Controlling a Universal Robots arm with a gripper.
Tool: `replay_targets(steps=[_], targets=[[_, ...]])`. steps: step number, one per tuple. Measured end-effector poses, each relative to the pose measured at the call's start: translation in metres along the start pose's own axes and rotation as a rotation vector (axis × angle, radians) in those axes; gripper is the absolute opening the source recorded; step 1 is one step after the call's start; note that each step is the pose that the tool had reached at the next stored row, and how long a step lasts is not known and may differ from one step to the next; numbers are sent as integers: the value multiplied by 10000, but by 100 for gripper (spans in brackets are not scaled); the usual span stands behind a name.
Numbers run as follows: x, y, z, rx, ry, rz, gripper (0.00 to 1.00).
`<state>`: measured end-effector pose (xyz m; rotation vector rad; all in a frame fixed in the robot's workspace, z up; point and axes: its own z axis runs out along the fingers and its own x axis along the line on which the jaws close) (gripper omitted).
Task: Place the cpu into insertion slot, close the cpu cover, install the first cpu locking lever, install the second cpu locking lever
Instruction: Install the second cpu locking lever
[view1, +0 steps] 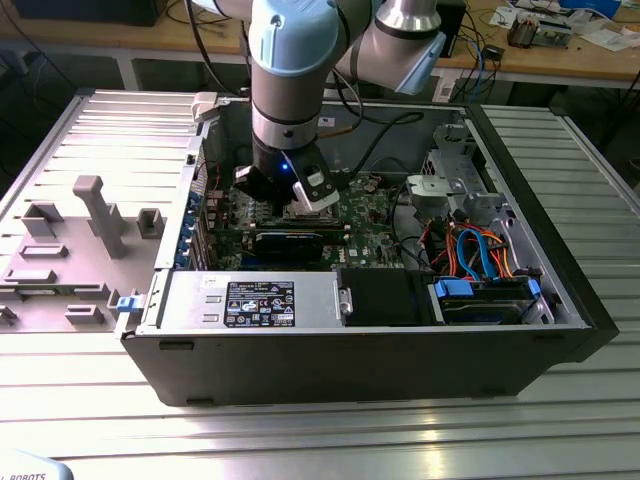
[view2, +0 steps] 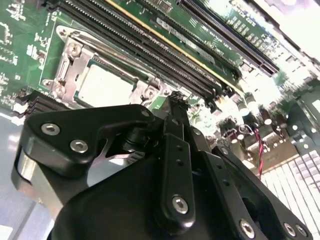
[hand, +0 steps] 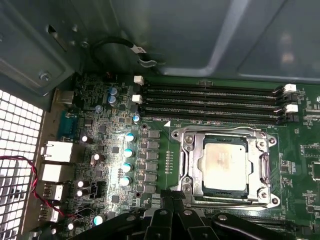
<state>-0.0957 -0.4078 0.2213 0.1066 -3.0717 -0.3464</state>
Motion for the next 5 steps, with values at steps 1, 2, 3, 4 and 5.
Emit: replay_targets(steps=[1, 2, 3, 4, 5], targets=[[0, 0, 0, -1, 0, 0, 11], [0, 0, -1, -8, 1, 0, 11], [0, 0, -2, -14, 1, 0, 11], [0, 0, -1, -16, 1, 0, 11], [0, 0, -1, -18, 1, -1, 11]])
